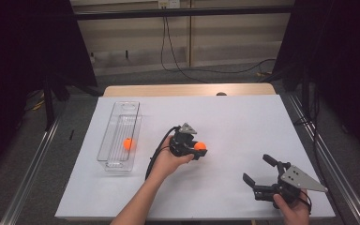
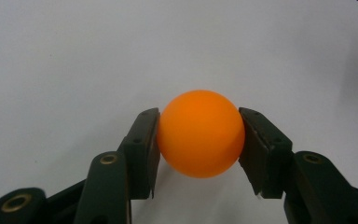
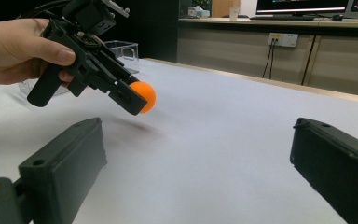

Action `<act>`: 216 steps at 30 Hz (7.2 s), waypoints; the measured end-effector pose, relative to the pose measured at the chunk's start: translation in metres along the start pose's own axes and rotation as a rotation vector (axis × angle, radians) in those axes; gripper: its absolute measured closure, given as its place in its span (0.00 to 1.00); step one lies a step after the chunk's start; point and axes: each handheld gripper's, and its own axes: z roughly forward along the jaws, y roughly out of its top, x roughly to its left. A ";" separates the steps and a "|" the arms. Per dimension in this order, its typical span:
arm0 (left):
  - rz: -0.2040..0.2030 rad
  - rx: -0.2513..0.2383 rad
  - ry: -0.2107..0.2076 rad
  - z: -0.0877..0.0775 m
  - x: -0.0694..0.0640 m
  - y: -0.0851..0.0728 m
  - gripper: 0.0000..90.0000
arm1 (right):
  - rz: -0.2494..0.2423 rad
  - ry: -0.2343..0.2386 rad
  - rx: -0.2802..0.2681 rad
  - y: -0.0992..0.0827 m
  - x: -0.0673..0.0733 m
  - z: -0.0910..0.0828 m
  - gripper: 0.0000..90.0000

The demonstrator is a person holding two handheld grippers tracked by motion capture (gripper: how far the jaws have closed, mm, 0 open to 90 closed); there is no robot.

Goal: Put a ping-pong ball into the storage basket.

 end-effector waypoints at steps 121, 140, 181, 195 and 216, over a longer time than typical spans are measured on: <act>-0.121 -0.005 0.066 -0.070 0.042 -0.009 0.57 | 0.003 0.002 -0.004 0.001 0.001 0.000 0.03; -0.143 -0.017 0.078 -0.083 0.049 -0.009 0.57 | 0.002 0.002 -0.004 0.001 0.001 0.000 0.03; -0.179 -0.040 0.141 -0.112 0.066 -0.015 0.57 | 0.002 0.005 -0.006 0.001 0.001 0.000 0.03; -0.206 -0.066 0.199 -0.129 0.077 -0.022 0.57 | -0.002 0.005 -0.004 0.001 0.001 0.001 0.03; -0.226 -0.092 0.275 -0.152 0.090 -0.031 0.57 | -0.002 0.012 -0.004 0.001 0.002 0.002 0.03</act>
